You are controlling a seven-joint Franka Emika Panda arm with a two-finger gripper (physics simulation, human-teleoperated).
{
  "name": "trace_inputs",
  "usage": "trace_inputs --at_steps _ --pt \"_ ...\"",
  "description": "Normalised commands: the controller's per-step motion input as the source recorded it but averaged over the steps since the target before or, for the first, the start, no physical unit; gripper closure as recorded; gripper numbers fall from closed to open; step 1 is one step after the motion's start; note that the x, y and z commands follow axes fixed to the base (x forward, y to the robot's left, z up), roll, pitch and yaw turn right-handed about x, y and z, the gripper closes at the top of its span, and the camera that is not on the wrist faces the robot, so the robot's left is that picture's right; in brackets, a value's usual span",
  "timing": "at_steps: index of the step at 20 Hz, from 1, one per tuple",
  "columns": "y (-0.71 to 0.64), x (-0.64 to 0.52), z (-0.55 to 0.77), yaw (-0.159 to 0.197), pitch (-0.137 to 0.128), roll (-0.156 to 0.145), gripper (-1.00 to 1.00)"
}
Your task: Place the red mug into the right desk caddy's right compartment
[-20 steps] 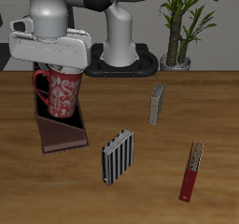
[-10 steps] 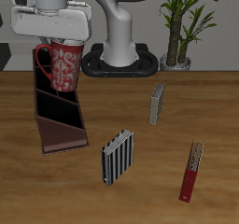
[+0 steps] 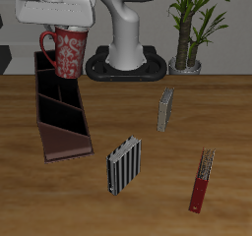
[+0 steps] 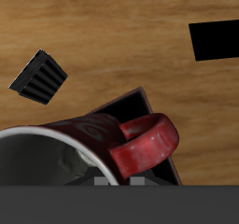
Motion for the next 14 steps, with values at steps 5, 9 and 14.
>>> trace_inputs --at_steps 5,9,14 --pt "-0.18 -0.4 -0.03 0.03 -0.006 -0.025 1.0" --pt "-0.18 -0.54 -0.08 0.041 0.011 -0.03 1.0" --pt "-0.14 -0.42 -0.06 0.035 -0.016 -0.033 1.0"
